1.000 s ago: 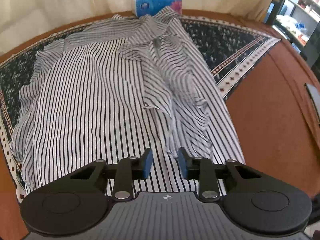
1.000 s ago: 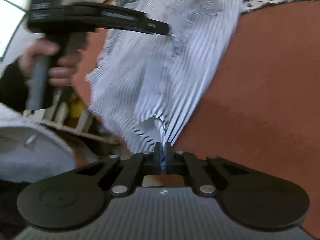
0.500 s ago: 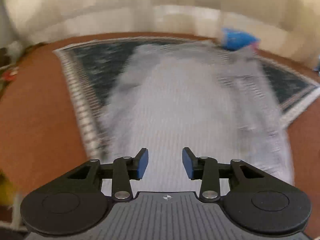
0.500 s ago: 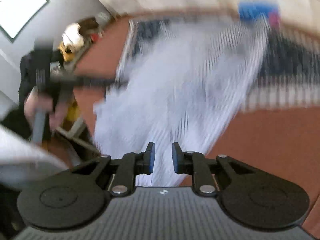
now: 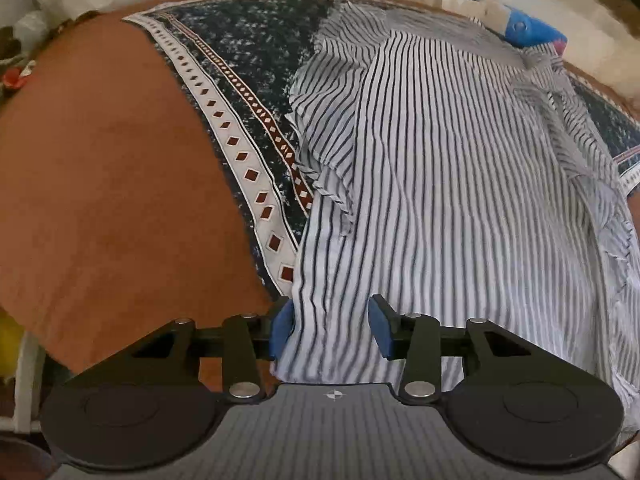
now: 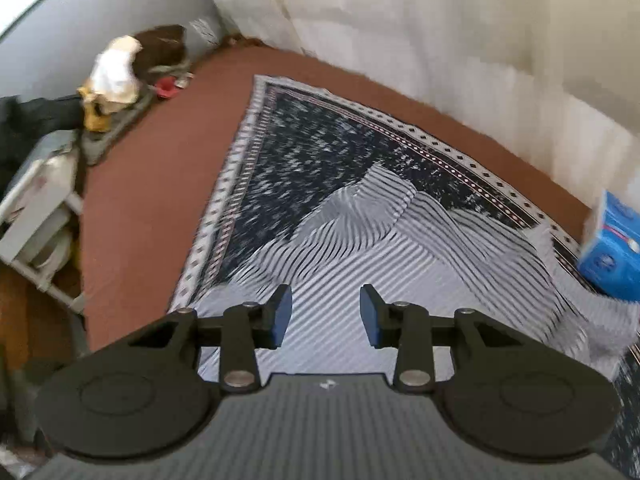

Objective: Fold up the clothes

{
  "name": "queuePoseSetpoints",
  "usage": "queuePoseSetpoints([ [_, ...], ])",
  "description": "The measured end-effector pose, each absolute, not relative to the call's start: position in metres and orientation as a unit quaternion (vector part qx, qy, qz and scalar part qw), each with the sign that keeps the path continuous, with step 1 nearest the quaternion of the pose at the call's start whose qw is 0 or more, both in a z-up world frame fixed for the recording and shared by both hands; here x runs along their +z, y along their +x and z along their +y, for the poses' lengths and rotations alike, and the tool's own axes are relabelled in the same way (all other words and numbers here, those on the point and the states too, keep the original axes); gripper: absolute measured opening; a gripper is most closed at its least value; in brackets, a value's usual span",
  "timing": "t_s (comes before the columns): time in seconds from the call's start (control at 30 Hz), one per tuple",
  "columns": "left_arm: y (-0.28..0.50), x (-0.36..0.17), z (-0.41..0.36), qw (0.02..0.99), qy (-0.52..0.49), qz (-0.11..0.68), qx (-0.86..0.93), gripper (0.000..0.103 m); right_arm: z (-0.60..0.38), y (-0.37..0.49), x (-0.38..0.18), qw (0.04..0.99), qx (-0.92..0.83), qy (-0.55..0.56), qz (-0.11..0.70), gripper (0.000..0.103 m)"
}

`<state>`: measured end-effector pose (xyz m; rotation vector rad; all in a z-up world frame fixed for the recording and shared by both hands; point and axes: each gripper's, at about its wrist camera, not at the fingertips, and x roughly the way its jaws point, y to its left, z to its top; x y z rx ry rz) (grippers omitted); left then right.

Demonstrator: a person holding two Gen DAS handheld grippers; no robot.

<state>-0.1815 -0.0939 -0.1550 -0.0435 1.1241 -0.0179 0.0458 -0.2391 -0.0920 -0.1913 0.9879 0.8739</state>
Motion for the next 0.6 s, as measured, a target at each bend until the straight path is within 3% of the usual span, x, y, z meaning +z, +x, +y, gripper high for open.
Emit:
queuePoseSetpoints([
  [0.33, -0.166, -0.166, -0.064, 0.826, -0.071, 0.556, -0.066, 0.055, -0.174, 0.113, -0.136, 0.808, 0.324, -0.116, 0.478, 0.043],
  [0.47, -0.163, -0.167, -0.059, 0.82, -0.078, 0.561, -0.078, 0.049, -0.151, 0.136, -0.146, 0.813, 0.307, -0.111, 0.482, 0.054],
  [0.6, -0.162, -0.165, -0.056, 0.815, -0.083, 0.569, -0.078, 0.046, -0.121, 0.153, -0.163, 0.818, 0.28, -0.164, 0.475, 0.055],
])
